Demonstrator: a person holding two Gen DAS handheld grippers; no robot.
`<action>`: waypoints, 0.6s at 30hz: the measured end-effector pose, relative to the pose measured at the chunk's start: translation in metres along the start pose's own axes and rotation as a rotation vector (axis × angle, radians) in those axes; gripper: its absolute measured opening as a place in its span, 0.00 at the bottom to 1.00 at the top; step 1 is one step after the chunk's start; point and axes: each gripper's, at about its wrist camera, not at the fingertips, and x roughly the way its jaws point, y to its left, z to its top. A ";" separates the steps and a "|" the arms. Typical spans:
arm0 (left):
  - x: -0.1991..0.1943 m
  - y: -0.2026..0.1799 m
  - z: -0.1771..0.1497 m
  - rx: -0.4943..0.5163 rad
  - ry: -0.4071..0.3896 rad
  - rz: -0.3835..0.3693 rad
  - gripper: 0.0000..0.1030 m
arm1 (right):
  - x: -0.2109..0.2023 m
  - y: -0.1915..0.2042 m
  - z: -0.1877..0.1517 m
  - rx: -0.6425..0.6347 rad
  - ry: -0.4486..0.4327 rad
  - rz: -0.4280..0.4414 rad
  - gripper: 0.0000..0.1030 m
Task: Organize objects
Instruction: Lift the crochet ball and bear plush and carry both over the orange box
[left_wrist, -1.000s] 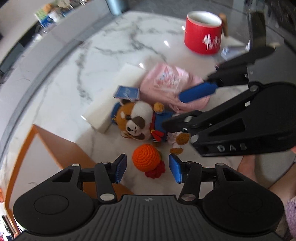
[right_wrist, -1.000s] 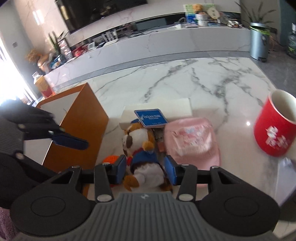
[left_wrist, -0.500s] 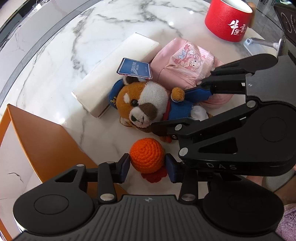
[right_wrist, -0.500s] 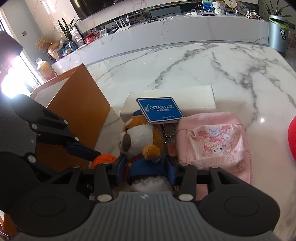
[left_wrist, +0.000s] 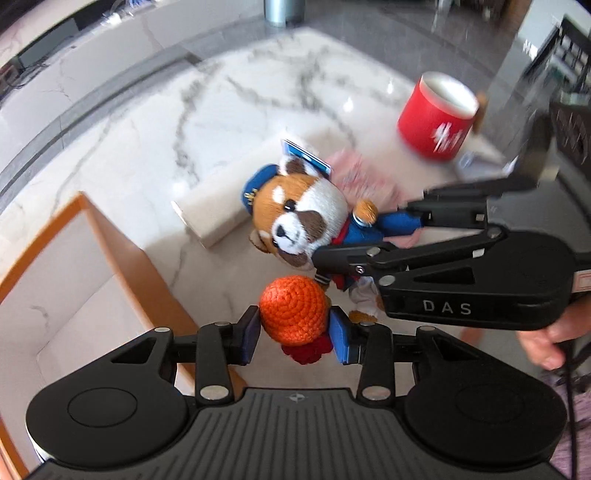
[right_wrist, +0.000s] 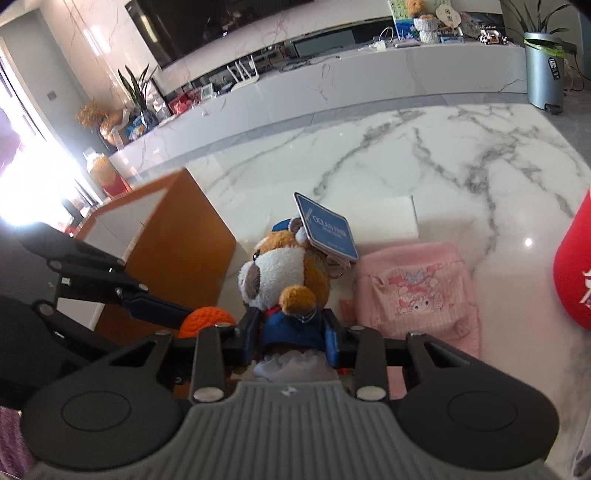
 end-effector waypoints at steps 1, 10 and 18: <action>-0.014 0.003 -0.004 -0.015 -0.029 -0.012 0.45 | -0.009 0.004 0.000 0.005 -0.016 0.003 0.36; -0.106 0.048 -0.052 -0.139 -0.230 0.039 0.45 | -0.071 0.075 0.007 -0.004 -0.125 0.104 0.36; -0.112 0.100 -0.082 -0.278 -0.283 0.079 0.45 | -0.046 0.161 0.021 -0.099 -0.074 0.135 0.36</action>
